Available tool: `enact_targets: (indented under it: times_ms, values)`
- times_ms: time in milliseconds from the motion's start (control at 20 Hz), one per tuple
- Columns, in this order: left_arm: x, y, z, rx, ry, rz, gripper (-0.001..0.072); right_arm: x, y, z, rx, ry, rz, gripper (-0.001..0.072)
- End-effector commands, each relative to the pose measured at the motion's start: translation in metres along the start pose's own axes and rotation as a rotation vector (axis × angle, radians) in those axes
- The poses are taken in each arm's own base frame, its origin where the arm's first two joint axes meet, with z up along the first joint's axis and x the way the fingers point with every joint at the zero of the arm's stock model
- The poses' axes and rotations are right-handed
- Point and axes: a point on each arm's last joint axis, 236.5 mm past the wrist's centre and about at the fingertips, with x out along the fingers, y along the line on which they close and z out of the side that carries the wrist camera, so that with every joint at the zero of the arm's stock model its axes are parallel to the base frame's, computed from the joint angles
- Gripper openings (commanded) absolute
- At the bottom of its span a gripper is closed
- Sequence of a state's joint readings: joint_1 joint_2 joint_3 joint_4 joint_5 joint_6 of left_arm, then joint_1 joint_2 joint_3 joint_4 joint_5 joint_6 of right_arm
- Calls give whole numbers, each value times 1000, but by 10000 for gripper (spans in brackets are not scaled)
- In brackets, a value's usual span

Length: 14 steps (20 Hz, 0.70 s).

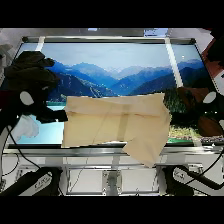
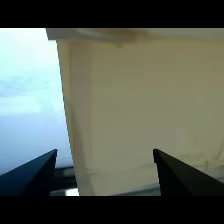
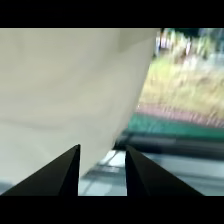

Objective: Fold the shirts.

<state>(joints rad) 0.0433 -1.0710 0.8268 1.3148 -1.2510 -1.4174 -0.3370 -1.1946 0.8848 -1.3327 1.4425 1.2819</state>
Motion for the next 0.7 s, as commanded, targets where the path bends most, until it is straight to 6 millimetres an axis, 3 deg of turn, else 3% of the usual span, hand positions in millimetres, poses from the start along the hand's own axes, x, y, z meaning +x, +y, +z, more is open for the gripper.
enact_targets:
  times_ms: [0, 150, 500, 550, 650]
  values:
    - [17, -13, -54, -33, 47, -59, 689, 22, 5, -70, 35, 218, 75, 354]
    - [22, -22, -65, -54, 56, -103, 689, 37, 19, -92, 61, 287, 142, 354]
    - [21, -32, -63, -69, 46, -142, 689, 72, 38, -112, 124, 307, 236, 358]
    - [21, -32, -63, -69, 46, -142, 689, 76, 41, -113, 135, 303, 250, 425]
    - [21, -32, -63, -69, 46, -143, 689, 83, 42, -115, 147, 299, 251, 440]
